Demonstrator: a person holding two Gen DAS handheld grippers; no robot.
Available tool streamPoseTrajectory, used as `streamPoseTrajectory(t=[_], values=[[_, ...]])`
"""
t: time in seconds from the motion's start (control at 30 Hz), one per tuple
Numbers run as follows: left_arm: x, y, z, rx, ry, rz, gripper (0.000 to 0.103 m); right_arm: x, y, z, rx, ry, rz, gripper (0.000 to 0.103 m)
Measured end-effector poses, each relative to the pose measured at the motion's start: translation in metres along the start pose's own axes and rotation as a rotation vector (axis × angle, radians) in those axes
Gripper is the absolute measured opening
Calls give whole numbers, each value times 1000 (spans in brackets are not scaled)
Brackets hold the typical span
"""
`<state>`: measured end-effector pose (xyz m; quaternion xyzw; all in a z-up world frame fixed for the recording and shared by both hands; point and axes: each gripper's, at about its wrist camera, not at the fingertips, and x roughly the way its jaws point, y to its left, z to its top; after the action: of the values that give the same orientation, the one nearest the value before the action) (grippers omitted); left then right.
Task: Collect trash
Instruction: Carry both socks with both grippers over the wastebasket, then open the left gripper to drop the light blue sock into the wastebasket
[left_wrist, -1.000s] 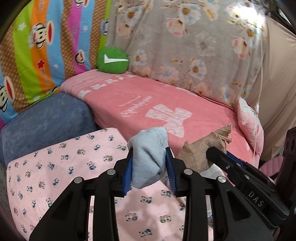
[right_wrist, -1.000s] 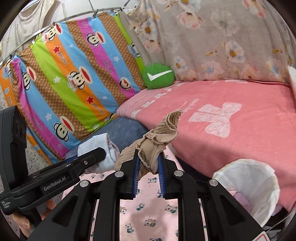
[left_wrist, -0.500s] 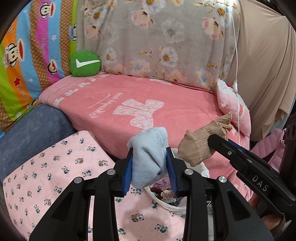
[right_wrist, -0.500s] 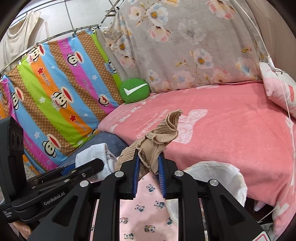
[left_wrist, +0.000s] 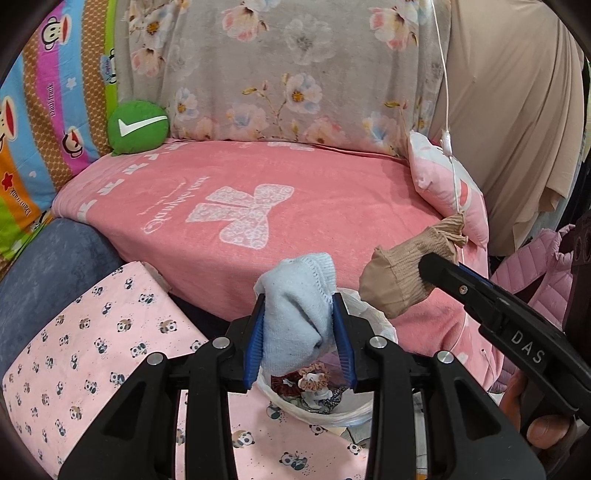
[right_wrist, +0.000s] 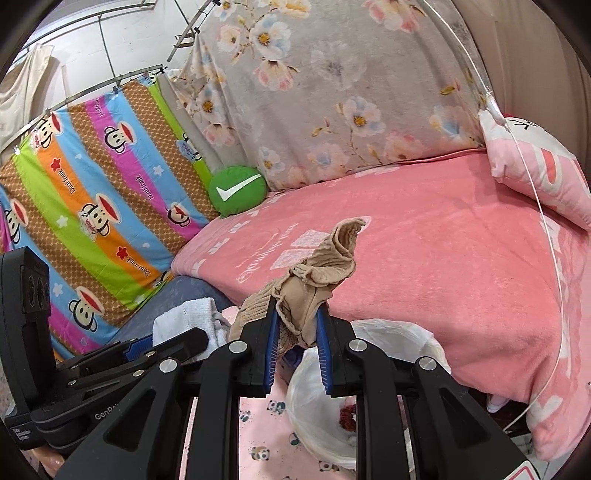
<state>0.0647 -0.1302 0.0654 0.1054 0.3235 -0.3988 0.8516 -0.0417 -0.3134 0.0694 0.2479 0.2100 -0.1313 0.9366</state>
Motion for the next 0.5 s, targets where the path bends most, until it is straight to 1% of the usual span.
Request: streamPoseTrajectory(t=[0.23,0.4,0.47,0.5], values=[[14,-12,1,20,24,-10,37,1,-16,1,17,5,-16,21],[21,-15,2,28,26,-8,40,5,-25,3,28,9,-24,22],[23,-16,3,30,23,-2,50,6,-27,3,32,10,-26,23],[23,-16,3,30,21,0,53,7,-27,3,32,11,-27,23]])
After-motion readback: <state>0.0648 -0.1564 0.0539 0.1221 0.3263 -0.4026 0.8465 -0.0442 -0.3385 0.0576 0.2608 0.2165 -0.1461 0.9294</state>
